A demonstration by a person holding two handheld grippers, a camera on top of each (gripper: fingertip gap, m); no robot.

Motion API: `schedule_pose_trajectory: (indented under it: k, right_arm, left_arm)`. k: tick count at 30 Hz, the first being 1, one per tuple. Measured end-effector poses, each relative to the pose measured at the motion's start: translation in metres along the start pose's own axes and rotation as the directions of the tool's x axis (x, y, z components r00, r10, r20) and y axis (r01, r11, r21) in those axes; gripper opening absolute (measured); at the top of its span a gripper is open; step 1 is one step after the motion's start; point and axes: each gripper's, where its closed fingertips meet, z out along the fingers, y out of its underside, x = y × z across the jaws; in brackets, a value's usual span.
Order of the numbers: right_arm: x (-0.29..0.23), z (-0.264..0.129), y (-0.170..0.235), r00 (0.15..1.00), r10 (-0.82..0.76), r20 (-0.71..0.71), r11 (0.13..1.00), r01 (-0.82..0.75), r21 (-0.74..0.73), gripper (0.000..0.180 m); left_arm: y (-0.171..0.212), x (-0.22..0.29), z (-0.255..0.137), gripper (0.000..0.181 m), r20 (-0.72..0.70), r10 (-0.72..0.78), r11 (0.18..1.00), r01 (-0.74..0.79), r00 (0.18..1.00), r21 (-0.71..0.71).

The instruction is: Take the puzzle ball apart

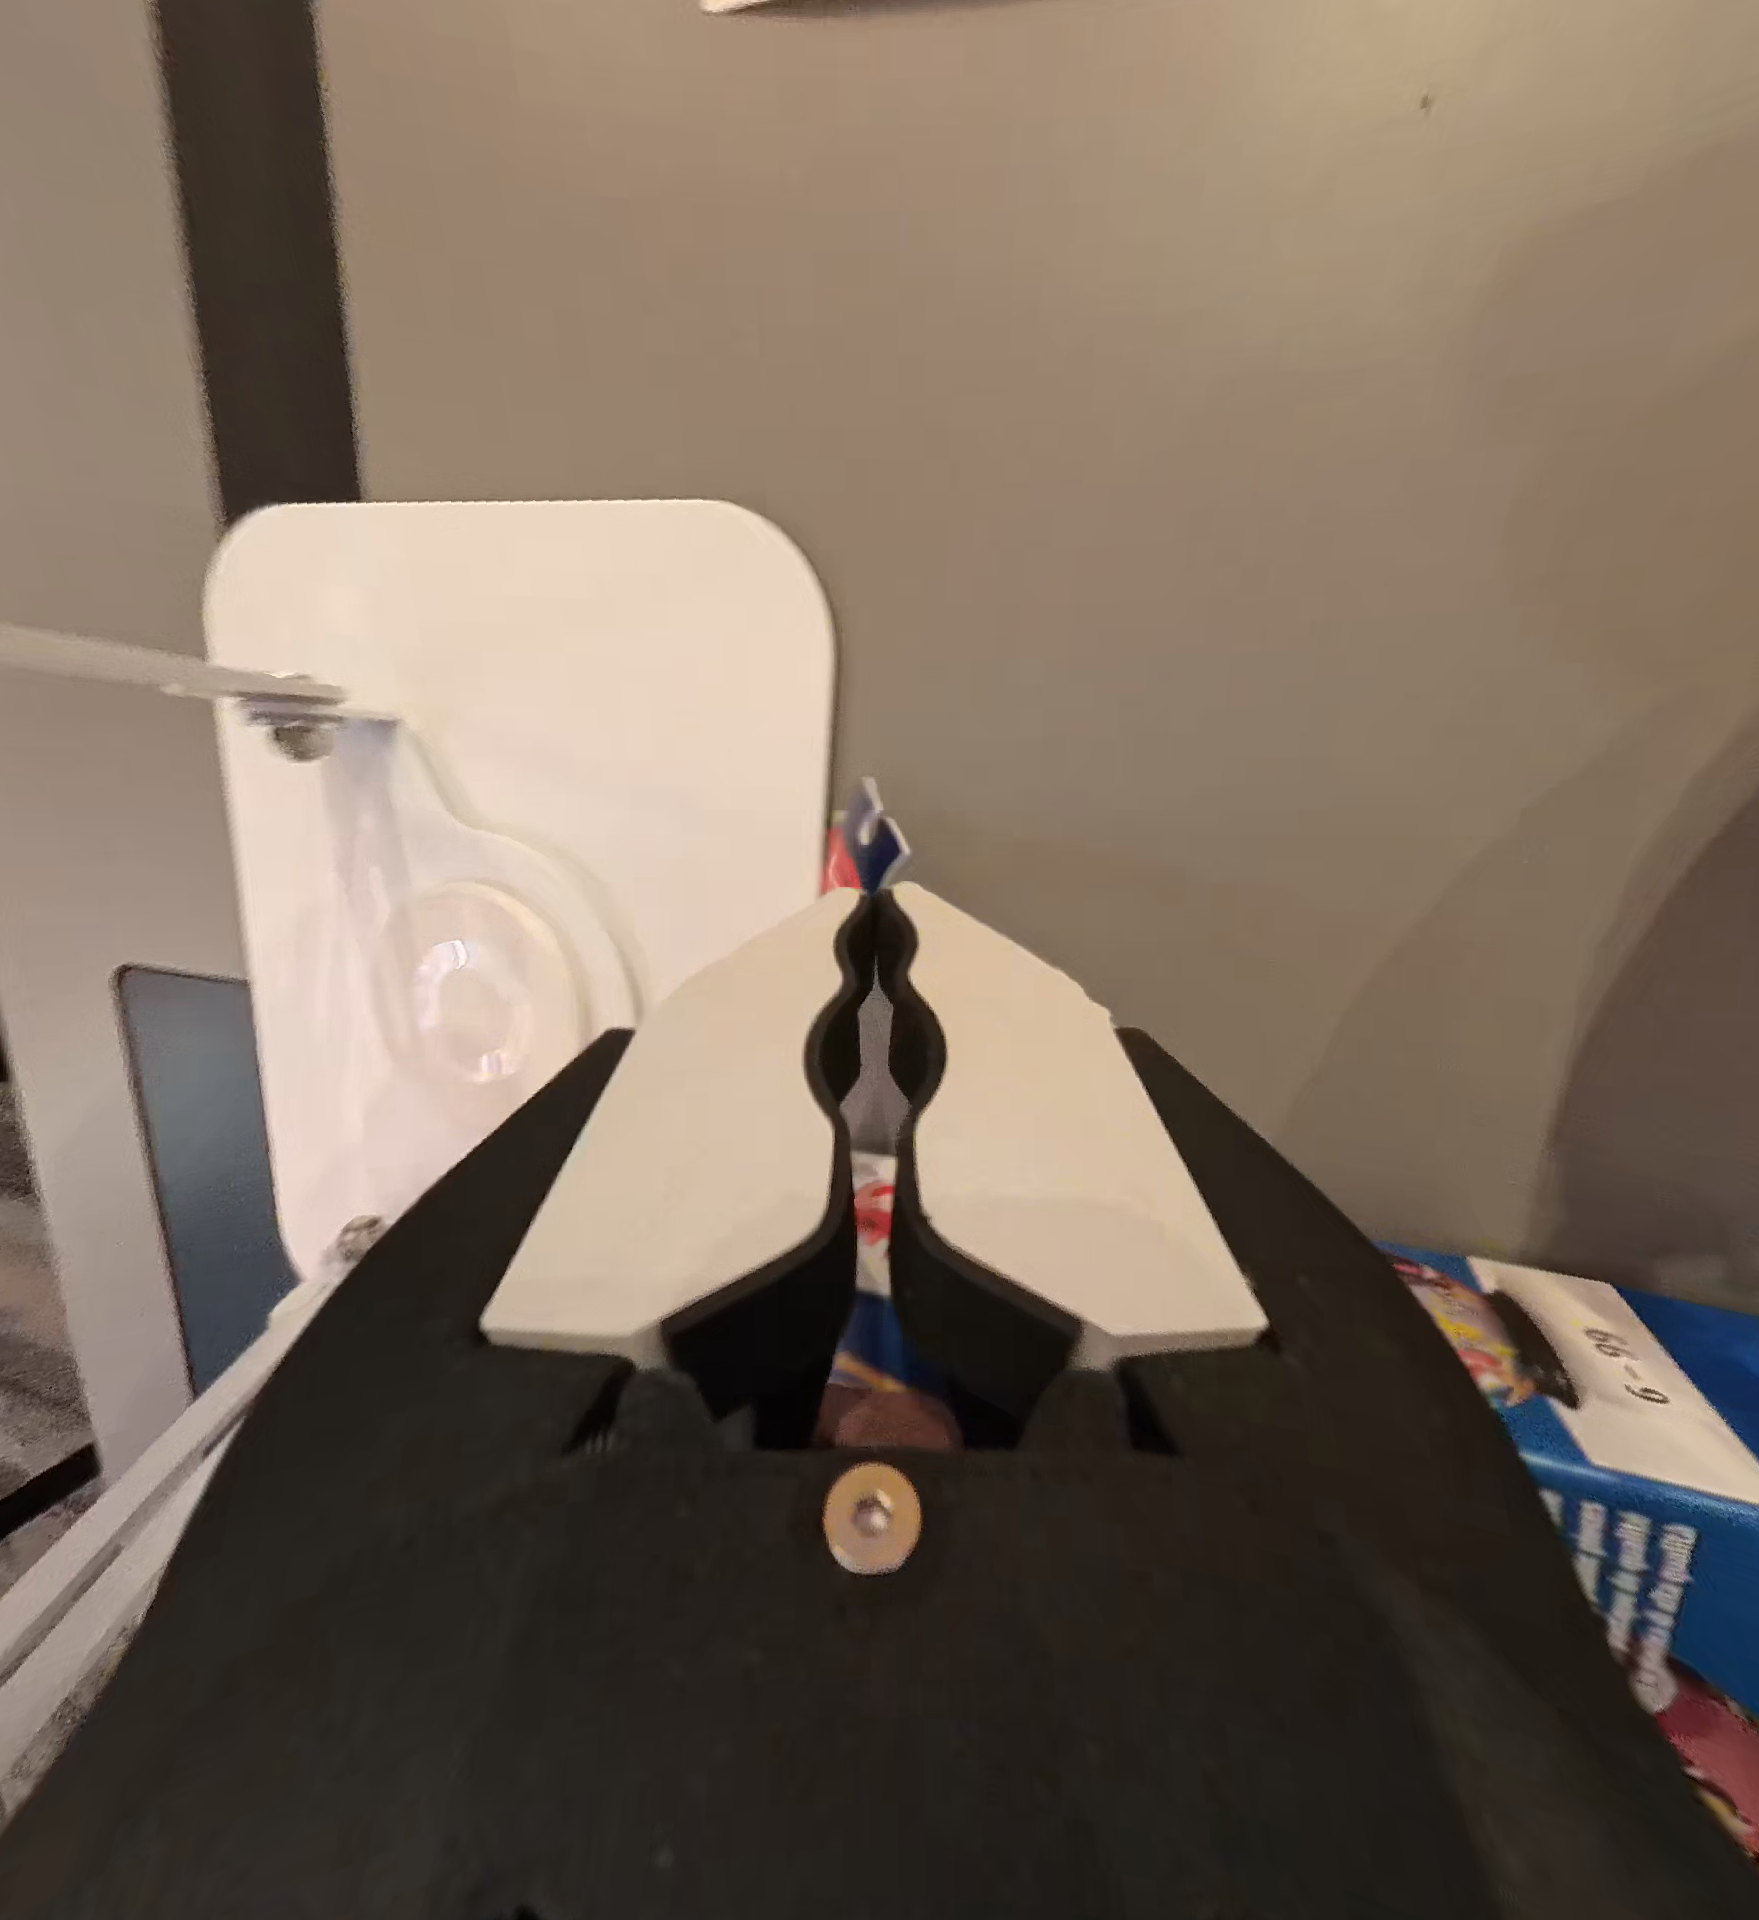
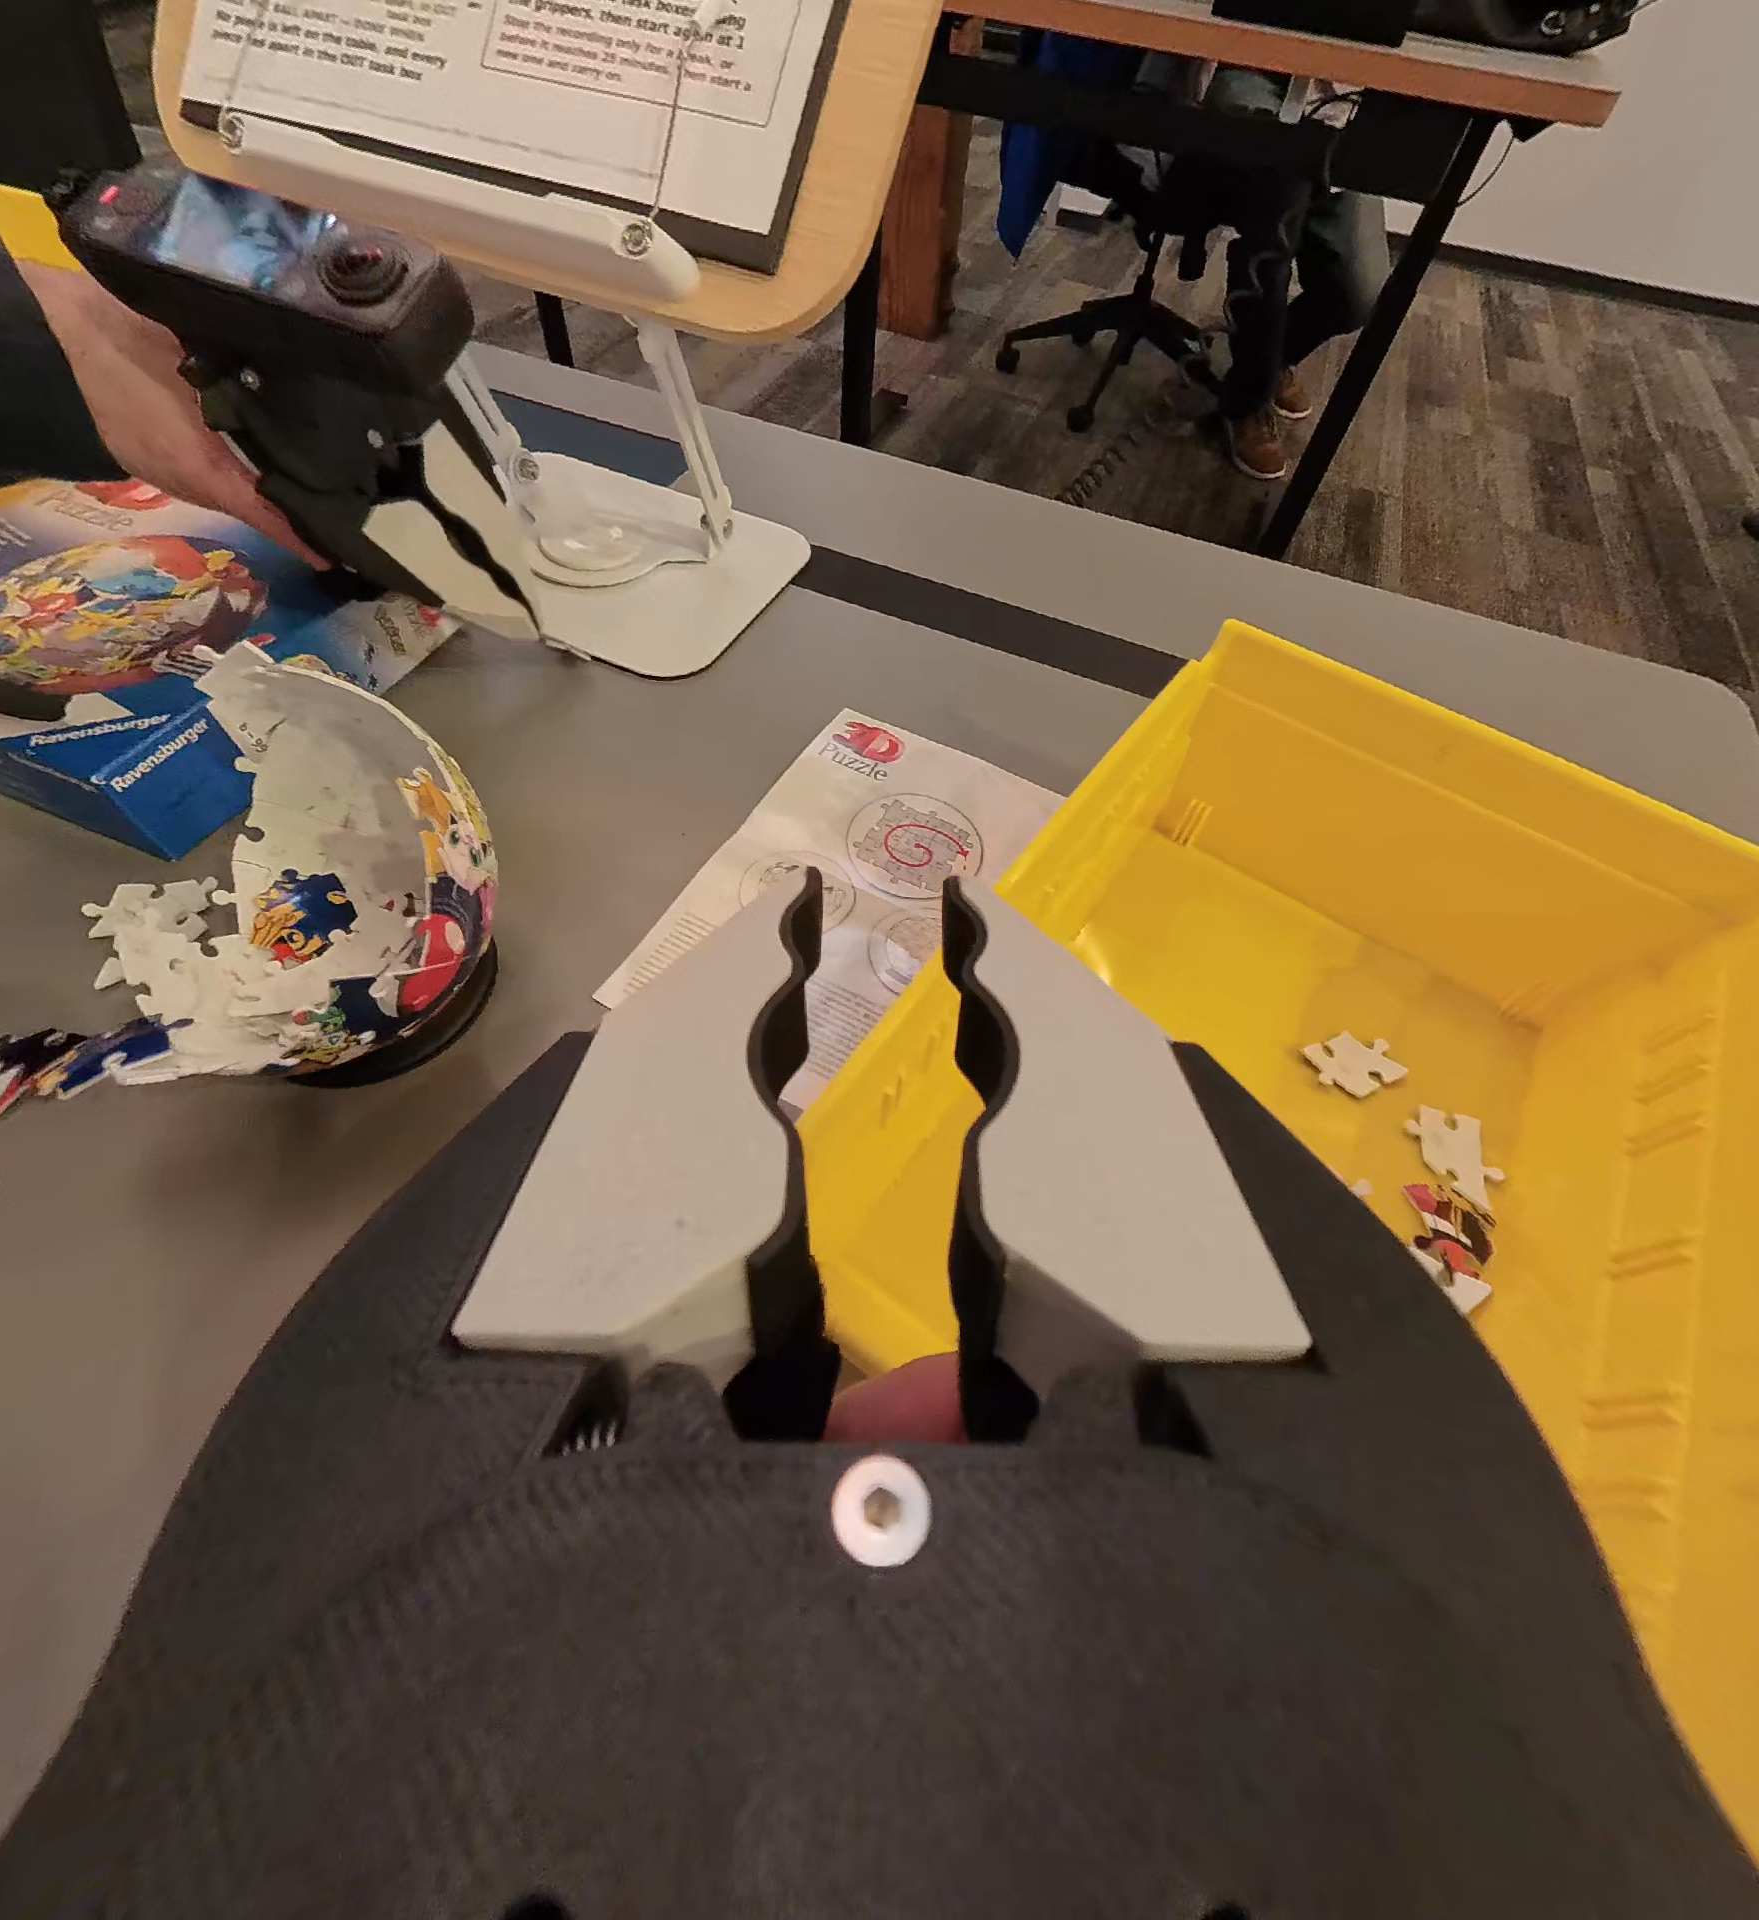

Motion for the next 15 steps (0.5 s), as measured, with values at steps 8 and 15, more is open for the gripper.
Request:
schedule_pose_trajectory:
  k: [8,15]
  right_arm:
    - [-0.011,0.006,-0.002,1.000,-0.003,0.025,1.000,0.003,0.004,0.021]
    - [-0.015,0.006,-0.002,0.999,0.009,0.050,1.000,-0.009,0.011,0.022]
  left_arm:
    - [0.003,-0.007,0.006,0.000,0.062,0.053,0.998,-0.051,0.997,-0.027]
    - [0.006,0.014,0.014,0.048,-0.081,-0.018,0.995,0.009,0.997,-0.101]
